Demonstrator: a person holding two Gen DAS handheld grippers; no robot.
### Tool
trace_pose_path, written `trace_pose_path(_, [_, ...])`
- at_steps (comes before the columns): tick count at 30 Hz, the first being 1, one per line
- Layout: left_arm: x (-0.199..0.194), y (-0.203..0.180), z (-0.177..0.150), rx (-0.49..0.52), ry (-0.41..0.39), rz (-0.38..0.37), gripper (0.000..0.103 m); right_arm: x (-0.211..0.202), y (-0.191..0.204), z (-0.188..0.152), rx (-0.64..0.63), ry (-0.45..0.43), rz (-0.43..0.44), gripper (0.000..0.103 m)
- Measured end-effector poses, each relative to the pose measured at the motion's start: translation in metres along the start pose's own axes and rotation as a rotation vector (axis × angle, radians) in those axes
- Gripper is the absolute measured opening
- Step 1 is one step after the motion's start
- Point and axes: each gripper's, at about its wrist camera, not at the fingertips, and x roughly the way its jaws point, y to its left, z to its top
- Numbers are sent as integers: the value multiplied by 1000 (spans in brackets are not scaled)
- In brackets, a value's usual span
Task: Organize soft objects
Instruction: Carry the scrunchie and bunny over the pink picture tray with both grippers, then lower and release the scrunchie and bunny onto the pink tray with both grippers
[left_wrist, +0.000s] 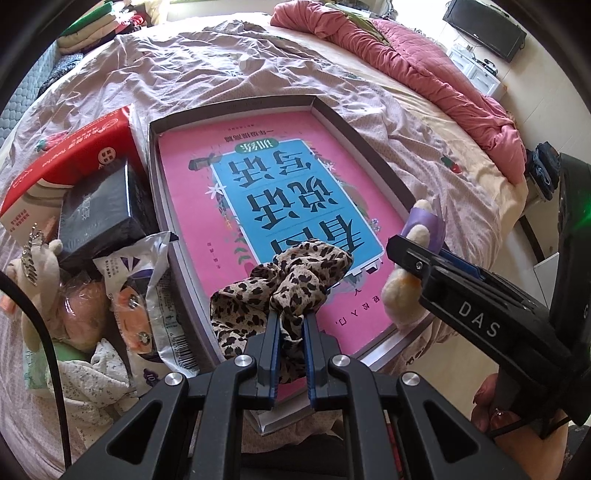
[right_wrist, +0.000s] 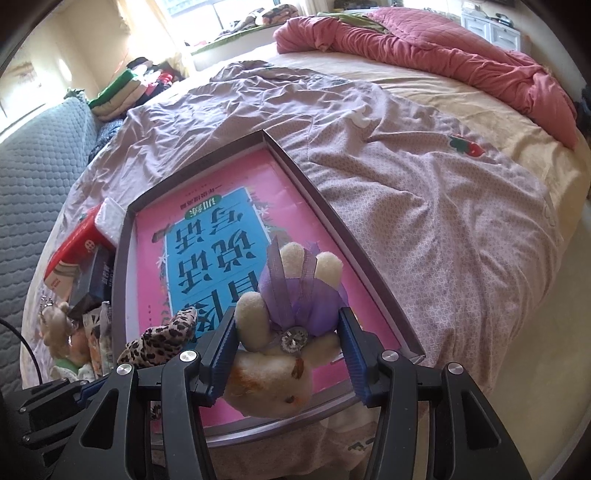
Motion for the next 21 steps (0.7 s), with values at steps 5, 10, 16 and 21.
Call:
trace_pose_path(5, [4, -1, 2, 4, 1, 1, 11, 6, -3, 0, 14, 9, -2, 56])
trace_pose_path(10, [7, 0, 1, 1, 8, -1, 12, 13, -6, 2, 23, 14, -1, 57])
trace_pose_path(16, [12, -1, 0, 2, 17, -3, 12, 18, -7, 3, 30, 20, 4, 57])
trace_pose_path(21, [14, -2, -1, 13, 20, 8, 12, 19, -9, 4, 47, 24, 21, 60])
